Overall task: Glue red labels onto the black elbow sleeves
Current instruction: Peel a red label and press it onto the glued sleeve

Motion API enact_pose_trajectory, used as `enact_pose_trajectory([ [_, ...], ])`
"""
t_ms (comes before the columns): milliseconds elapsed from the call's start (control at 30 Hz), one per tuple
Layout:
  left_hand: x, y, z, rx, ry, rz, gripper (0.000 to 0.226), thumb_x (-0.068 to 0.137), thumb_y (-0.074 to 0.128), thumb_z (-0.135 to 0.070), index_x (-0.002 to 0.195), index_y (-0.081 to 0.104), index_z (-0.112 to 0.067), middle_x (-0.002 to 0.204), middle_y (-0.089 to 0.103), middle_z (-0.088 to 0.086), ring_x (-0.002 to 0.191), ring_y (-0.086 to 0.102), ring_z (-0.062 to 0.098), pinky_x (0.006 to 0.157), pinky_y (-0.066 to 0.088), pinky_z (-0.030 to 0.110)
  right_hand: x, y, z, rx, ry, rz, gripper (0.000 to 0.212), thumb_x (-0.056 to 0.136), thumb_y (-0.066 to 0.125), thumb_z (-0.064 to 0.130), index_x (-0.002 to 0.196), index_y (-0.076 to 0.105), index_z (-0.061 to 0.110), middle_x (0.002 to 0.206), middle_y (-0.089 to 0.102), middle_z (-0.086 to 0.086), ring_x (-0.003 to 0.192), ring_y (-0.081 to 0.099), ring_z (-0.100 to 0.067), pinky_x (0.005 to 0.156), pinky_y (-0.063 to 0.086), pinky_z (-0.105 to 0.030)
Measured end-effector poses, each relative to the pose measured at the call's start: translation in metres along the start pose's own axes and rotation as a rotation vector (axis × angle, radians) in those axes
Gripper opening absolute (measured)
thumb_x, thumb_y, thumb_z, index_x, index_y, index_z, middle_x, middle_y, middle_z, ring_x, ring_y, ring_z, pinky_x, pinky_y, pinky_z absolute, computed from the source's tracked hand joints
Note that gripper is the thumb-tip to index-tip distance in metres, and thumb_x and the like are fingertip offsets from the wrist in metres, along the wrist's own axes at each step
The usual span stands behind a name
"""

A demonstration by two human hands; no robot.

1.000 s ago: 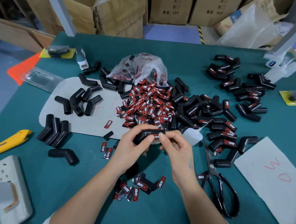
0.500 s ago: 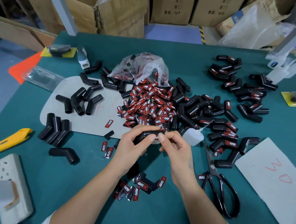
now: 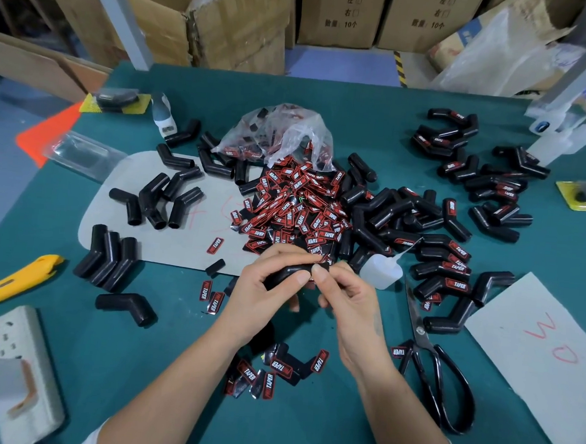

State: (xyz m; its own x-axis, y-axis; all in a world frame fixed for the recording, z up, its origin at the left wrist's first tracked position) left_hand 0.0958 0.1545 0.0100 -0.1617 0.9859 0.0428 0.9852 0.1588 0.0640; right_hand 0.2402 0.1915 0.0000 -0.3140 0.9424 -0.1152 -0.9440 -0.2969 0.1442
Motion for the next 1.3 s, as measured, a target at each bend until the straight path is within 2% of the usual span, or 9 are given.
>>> enact_pose_trajectory([
  [133, 0.000, -0.002, 0.005, 0.009, -0.013, -0.030, 0.025, 0.099, 0.068, -0.029, 0.120, 0.079, -0.021, 0.117, 0.068, 0.000, 0.100, 0.070, 0.026, 0.070, 0.059, 0.038, 0.000, 0.003, 0.002, -0.044, 0.010, -0.001, 0.020, 0.095, 0.075, 0.045, 0.084, 0.082, 0.030, 0.084, 0.058, 0.005, 0.072, 0.051, -0.008, 0.068, 0.043, -0.018],
  [300, 0.001, -0.002, 0.011, -0.160, -0.068, -0.049, 0.025, 0.098, 0.068, -0.027, 0.117, 0.079, -0.015, 0.111, 0.067, 0.018, 0.089, 0.071, 0.020, 0.065, 0.056, 0.028, 0.001, 0.005, 0.006, -0.072, -0.018, 0.003, 0.012, 0.090, 0.074, 0.033, 0.088, 0.083, 0.027, 0.093, 0.061, -0.004, 0.078, 0.057, -0.006, 0.072, 0.046, -0.020],
  [400, 0.000, -0.001, 0.011, -0.179, -0.075, -0.046, 0.023, 0.097, 0.068, -0.027, 0.117, 0.078, -0.019, 0.110, 0.072, 0.013, 0.090, 0.071, 0.020, 0.062, 0.055, 0.028, 0.001, 0.002, 0.004, -0.062, -0.041, -0.016, 0.014, 0.090, 0.075, 0.034, 0.087, 0.082, 0.021, 0.090, 0.060, 0.004, 0.085, 0.060, -0.008, 0.077, 0.046, -0.022],
  [500, 0.002, -0.007, -0.002, 0.032, 0.089, -0.098, 0.017, 0.097, 0.069, -0.024, 0.109, 0.081, -0.027, 0.120, 0.067, -0.001, 0.099, 0.069, 0.023, 0.055, 0.057, 0.030, 0.003, 0.001, 0.003, -0.088, -0.066, -0.025, 0.013, 0.093, 0.077, 0.034, 0.085, 0.082, 0.025, 0.087, 0.061, 0.009, 0.087, 0.061, -0.010, 0.081, 0.048, -0.028],
  [667, 0.000, -0.010, -0.013, 0.211, 0.270, -0.125, 0.014, 0.098, 0.070, -0.020, 0.106, 0.082, -0.023, 0.118, 0.068, -0.004, 0.098, 0.069, 0.028, 0.056, 0.059, 0.028, 0.000, 0.005, 0.009, -0.087, -0.079, -0.014, 0.014, 0.093, 0.070, 0.043, 0.084, 0.079, 0.039, 0.082, 0.057, 0.019, 0.076, 0.054, 0.000, 0.072, 0.042, -0.016],
  [767, -0.001, -0.008, -0.014, 0.276, 0.334, -0.122, 0.015, 0.099, 0.070, -0.016, 0.110, 0.080, -0.019, 0.116, 0.068, -0.002, 0.097, 0.070, 0.026, 0.059, 0.059, 0.026, 0.000, 0.006, 0.009, -0.110, -0.076, 0.003, 0.019, 0.098, 0.067, 0.034, 0.083, 0.078, 0.041, 0.080, 0.055, 0.019, 0.074, 0.052, 0.000, 0.071, 0.040, -0.014],
  [933, -0.003, -0.006, -0.018, 0.325, 0.386, -0.131, 0.011, 0.096, 0.075, -0.018, 0.104, 0.081, -0.012, 0.112, 0.072, -0.004, 0.104, 0.071, 0.018, 0.087, 0.058, 0.032, -0.003, 0.005, 0.011, -0.132, -0.085, 0.018, 0.022, 0.100, 0.061, 0.032, 0.088, 0.079, 0.032, 0.080, 0.050, 0.013, 0.073, 0.049, -0.007, 0.072, 0.041, -0.017],
  [1200, -0.001, -0.012, -0.015, 0.259, 0.330, -0.163, 0.011, 0.091, 0.078, -0.017, 0.101, 0.080, -0.014, 0.107, 0.074, -0.004, 0.102, 0.072, 0.018, 0.085, 0.059, 0.031, -0.003, 0.005, 0.013, -0.229, -0.140, 0.002, 0.015, 0.102, 0.061, 0.028, 0.096, 0.075, 0.028, 0.092, 0.058, 0.018, 0.076, 0.060, -0.006, 0.074, 0.047, -0.018],
  [1300, 0.000, -0.017, -0.009, 0.218, 0.262, -0.181, 0.011, 0.090, 0.078, -0.022, 0.100, 0.080, -0.017, 0.107, 0.075, -0.007, 0.103, 0.072, 0.022, 0.081, 0.062, 0.050, -0.005, -0.002, 0.014, -0.192, -0.160, -0.095, 0.010, 0.097, 0.069, 0.030, 0.104, 0.066, 0.036, 0.104, 0.067, 0.011, 0.098, 0.068, -0.018, 0.077, 0.056, -0.035],
])
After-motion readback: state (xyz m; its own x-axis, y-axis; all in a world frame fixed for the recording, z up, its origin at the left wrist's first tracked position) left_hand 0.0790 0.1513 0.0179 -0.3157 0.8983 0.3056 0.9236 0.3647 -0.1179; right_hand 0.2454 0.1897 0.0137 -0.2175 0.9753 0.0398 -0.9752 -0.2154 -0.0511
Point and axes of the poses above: each hand's wrist, its own x-axis towards the middle knuckle, its own y-axis out of the palm, z = x × y, the point moved 8 cm from there along x, towards the middle knuckle
